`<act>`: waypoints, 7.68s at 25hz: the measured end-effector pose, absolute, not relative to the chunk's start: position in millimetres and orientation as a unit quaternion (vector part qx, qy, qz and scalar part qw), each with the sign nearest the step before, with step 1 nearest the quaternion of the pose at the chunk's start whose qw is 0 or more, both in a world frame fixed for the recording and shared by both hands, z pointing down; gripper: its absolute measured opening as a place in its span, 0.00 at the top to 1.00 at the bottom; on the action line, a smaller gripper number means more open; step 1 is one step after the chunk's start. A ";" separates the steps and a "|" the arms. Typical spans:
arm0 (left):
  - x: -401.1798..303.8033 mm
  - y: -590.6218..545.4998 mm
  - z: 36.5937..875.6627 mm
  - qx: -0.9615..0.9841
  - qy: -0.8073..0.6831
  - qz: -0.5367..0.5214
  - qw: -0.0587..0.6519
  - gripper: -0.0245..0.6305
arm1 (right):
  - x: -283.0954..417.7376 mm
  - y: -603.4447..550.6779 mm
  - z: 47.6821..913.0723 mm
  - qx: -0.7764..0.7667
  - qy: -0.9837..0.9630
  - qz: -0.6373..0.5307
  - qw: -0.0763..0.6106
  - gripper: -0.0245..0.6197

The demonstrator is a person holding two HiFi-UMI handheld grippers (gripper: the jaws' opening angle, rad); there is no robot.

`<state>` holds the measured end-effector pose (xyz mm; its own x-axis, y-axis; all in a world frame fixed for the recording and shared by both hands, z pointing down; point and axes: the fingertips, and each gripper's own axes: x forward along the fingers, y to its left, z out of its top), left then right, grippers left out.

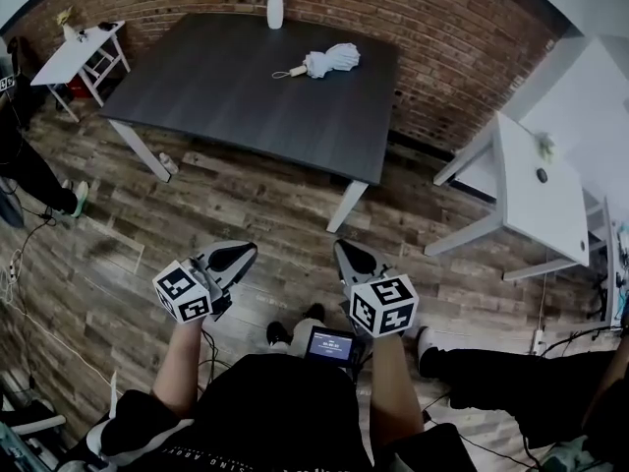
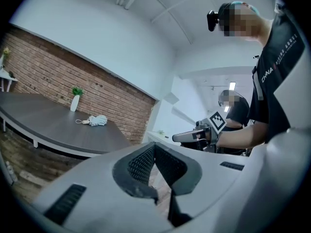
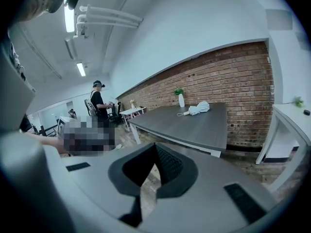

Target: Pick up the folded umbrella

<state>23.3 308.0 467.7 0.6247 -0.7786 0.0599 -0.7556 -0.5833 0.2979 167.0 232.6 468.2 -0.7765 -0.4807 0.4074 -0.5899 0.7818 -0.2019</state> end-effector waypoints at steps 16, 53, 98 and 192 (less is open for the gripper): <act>14.1 218.7 463.3 0.894 -0.424 -0.017 0.142 0.96 | 129.4 137.2 479.7 0.268 -0.935 0.170 0.160 0.95; -25.5 -31.4 468.2 0.912 -0.386 -0.003 0.142 0.96 | 105.5 -109.5 486.3 0.309 -0.920 0.199 0.137 0.95; -185.0 -198.5 474.6 0.951 -0.255 0.029 0.171 0.96 | -49.1 -227.3 469.2 0.425 -0.863 0.237 0.137 0.95; -153.8 -505.4 626.1 0.859 -0.386 0.219 0.256 0.95 | -85.1 -500.1 646.3 0.620 -0.590 0.476 0.203 0.41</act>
<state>-153.8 -505.4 626.1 0.6062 -0.5507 0.5738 -0.7751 -0.5706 0.2713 -85.1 -500.1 646.3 -0.1492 -0.5379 0.8297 -0.9249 -0.2208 -0.3095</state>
